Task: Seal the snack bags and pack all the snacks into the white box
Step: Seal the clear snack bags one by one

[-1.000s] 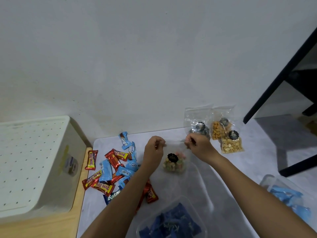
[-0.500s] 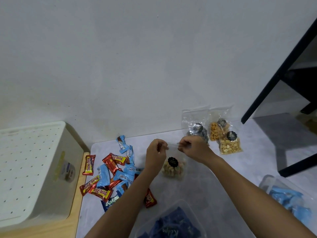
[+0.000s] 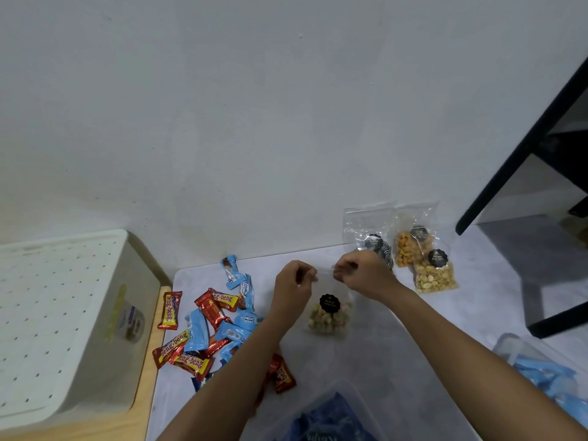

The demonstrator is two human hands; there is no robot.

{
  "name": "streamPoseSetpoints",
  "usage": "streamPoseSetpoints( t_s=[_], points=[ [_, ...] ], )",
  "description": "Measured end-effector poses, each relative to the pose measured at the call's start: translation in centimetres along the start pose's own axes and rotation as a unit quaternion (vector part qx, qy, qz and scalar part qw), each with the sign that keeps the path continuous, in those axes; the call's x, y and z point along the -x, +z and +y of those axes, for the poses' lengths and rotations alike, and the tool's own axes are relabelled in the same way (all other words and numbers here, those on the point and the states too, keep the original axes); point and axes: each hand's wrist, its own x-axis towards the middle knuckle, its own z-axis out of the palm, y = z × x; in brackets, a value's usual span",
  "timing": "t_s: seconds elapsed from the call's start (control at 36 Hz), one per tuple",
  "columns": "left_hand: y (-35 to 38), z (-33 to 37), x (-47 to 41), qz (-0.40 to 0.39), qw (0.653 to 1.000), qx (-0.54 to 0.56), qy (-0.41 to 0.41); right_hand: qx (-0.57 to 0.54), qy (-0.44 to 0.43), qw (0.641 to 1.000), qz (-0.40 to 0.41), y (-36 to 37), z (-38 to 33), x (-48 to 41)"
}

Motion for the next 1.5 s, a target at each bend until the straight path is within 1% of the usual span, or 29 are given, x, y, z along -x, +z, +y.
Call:
streamPoseSetpoints(
  t_s=[0.08,0.17,0.25,0.42,0.58,0.69,0.75,0.83,0.92,1.06,1.14,1.19,1.31,1.36,1.44,1.5],
  points=[
    [-0.3,0.0,-0.1,-0.012,1.0,0.001,-0.001,0.001,-0.002,1.0,-0.022,0.2,-0.5,-0.2],
    [-0.5,0.1,-0.3,-0.024,1.0,0.014,-0.014,0.03,-0.006,1.0,-0.006,0.5,-1.1,-0.4],
    [-0.8,0.3,-0.4,-0.052,0.998,0.02,-0.022,0.054,0.005,0.999,0.002,0.7,-1.6,-0.6],
    [-1.5,0.0,-0.8,-0.044,0.999,-0.009,0.009,0.005,0.044,0.998,-0.041,0.6,-2.4,-0.7],
    [-1.2,0.4,-0.8,-0.06,0.998,0.008,0.0,0.031,0.035,0.999,-0.013,1.0,-2.7,-1.0],
    [-1.5,0.0,-0.8,-0.064,0.998,0.012,0.011,0.047,0.043,0.998,-0.007,1.4,-2.8,-0.8],
    [-1.8,-0.2,-0.9,-0.07,0.997,0.006,0.018,0.021,0.047,0.998,-0.023,1.4,-2.7,-0.9],
    [-2.4,-0.4,-1.3,-0.082,0.996,-0.009,0.024,-0.052,0.048,0.995,-0.067,0.8,-2.6,-0.9],
    [-2.8,0.0,-1.6,-0.088,0.996,-0.004,0.012,-0.065,0.051,0.993,-0.083,0.3,-2.4,-0.9],
    [-2.6,0.7,-1.2,-0.12,0.992,0.04,-0.025,-0.049,0.051,0.995,-0.073,0.1,-2.5,-0.8],
    [-2.6,0.6,-0.8,-0.135,0.99,0.04,-0.025,-0.064,0.058,0.995,-0.049,0.1,-2.2,-0.6],
    [-2.6,0.8,-0.7,-0.125,0.991,0.041,-0.023,-0.078,0.065,0.994,-0.038,0.0,-2.0,-0.4],
    [-2.6,1.0,-0.7,-0.09,0.993,0.06,-0.052,-0.103,0.078,0.989,-0.069,-0.9,-1.6,0.1],
    [-3.0,0.9,-0.6,-0.076,0.992,0.076,-0.065,-0.111,0.08,0.989,-0.059,-1.4,-1.0,0.5],
    [-3.5,0.7,-0.5,-0.085,0.99,0.087,-0.069,-0.119,0.086,0.988,-0.051,-1.7,-0.6,1.0],
    [-3.5,1.0,-0.5,-0.097,0.989,0.084,-0.067,-0.097,0.085,0.991,-0.044,-1.5,-0.3,1.1]
  ],
)
